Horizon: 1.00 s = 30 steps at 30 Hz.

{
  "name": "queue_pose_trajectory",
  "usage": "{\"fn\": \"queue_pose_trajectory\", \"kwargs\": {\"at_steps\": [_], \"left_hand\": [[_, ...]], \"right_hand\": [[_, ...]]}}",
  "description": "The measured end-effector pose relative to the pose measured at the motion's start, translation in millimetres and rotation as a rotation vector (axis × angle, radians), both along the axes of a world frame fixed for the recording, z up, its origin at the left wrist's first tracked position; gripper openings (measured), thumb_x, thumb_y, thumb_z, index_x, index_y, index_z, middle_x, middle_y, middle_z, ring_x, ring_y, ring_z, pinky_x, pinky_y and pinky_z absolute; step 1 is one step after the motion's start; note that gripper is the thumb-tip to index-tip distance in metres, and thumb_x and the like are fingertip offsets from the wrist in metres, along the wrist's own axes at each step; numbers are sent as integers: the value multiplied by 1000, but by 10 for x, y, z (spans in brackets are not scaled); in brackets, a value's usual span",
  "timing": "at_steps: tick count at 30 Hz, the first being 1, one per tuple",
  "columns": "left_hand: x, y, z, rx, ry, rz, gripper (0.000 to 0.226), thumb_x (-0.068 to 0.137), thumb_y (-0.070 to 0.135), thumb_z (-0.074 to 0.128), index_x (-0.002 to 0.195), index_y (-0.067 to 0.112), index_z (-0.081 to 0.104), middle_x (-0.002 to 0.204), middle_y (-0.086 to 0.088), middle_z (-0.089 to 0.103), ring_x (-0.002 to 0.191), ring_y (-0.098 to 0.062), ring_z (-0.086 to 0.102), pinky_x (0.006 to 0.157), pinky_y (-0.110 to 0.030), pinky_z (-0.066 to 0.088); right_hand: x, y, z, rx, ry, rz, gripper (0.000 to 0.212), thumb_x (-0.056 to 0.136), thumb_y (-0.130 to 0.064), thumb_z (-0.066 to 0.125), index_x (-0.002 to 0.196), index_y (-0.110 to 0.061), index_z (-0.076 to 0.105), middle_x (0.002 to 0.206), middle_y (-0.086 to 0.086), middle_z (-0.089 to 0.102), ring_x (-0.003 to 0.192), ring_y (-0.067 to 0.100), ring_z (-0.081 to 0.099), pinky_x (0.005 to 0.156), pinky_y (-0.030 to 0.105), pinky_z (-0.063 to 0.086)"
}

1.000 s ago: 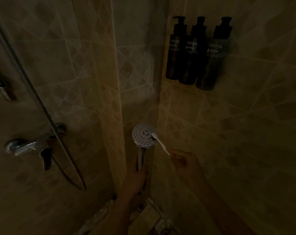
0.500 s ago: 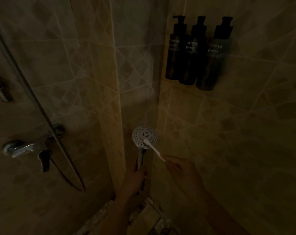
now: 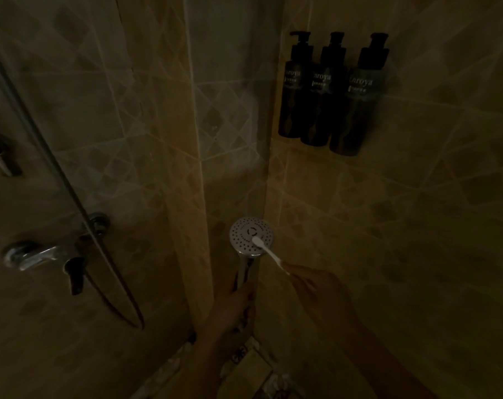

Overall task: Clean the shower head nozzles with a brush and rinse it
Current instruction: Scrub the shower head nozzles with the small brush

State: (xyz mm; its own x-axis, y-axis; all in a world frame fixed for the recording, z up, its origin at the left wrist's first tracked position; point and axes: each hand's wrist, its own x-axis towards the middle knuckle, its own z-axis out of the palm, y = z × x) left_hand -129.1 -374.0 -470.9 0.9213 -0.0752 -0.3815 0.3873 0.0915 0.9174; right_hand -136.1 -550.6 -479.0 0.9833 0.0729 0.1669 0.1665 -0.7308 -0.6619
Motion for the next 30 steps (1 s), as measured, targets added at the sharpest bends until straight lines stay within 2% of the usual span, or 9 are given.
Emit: {"fn": "queue_pose_trajectory", "kwargs": {"at_steps": [8, 10, 12, 16, 20, 23, 25, 27, 30], "left_hand": [[-37, 19, -15, -12, 51, -5, 8, 93, 19, 49, 89, 23, 55, 63, -4, 50, 39, -9, 40, 36, -19, 30], [-40, 20, -10, 23, 51, -16, 11, 94, 18, 47, 87, 19, 55, 62, -4, 50, 36, -9, 39, 36, -19, 28], [-53, -3, 0, 51, 33, -22, 10, 95, 18, 46, 94, 18, 56, 62, -4, 50, 36, -10, 38, 35, -19, 27], [-79, -14, 36, 94, 14, -31, 27, 94, 17, 46, 120, 20, 50, 64, -4, 51, 41, -11, 41, 40, -21, 31], [-142, -56, 113, 122, -61, -21, 14, 98, 18, 42, 107, 24, 51, 64, -4, 52, 39, -7, 47, 34, -15, 36], [-154, -78, 195, 108, -102, -14, 22, 98, 16, 42, 117, 25, 48, 67, -5, 55, 41, -7, 52, 35, -14, 40], [-138, -100, 239, 111, -127, 4, 28, 98, 17, 42, 125, 16, 48, 83, -16, 62, 64, -21, 66, 51, -24, 55], [-136, -114, 285, 129, -145, 9, 34, 98, 21, 42, 132, 17, 44, 113, -25, 60, 98, -41, 62, 80, -46, 53], [-129, -107, 292, 143, -166, 23, 36, 98, 20, 41, 134, 15, 43, 121, -27, 56, 100, -42, 60, 82, -50, 47]], "right_hand": [[-52, 49, -44, 113, 18, -12, 30, 94, -23, 52, 113, -45, 59, 116, -15, 64, 106, 2, 60, 95, 16, 44], [-11, 25, -75, 152, 32, -59, 26, 94, -20, 52, 115, -32, 64, 115, -11, 64, 107, 4, 60, 92, 12, 42], [22, -23, -26, 168, 42, -91, 29, 95, -19, 50, 122, -20, 63, 117, -8, 61, 112, 4, 55, 94, 14, 39], [-116, 100, -24, 186, 9, -31, 29, 92, -16, 57, 115, -32, 61, 117, -10, 62, 103, -4, 58, 93, 3, 38], [-81, 73, -49, 148, 0, -30, 31, 91, -18, 58, 116, -37, 57, 115, -14, 59, 106, 0, 57, 92, 0, 34], [-30, 28, 44, 96, 23, -44, 28, 93, -17, 55, 119, -29, 59, 116, -7, 61, 93, -16, 52, 90, 1, 34], [-25, 63, 62, 58, -50, -39, 28, 94, -18, 54, 119, -30, 58, 115, -10, 58, 100, -13, 52, 89, -3, 30], [-62, 149, 60, 46, -50, -15, 31, 94, -15, 53, 124, -20, 59, 116, -11, 54, 110, 0, 49, 91, -5, 27], [-34, 148, 112, 64, -89, -11, 28, 93, -16, 55, 120, -24, 61, 111, -8, 62, 101, 1, 56, 86, -5, 33]]}}
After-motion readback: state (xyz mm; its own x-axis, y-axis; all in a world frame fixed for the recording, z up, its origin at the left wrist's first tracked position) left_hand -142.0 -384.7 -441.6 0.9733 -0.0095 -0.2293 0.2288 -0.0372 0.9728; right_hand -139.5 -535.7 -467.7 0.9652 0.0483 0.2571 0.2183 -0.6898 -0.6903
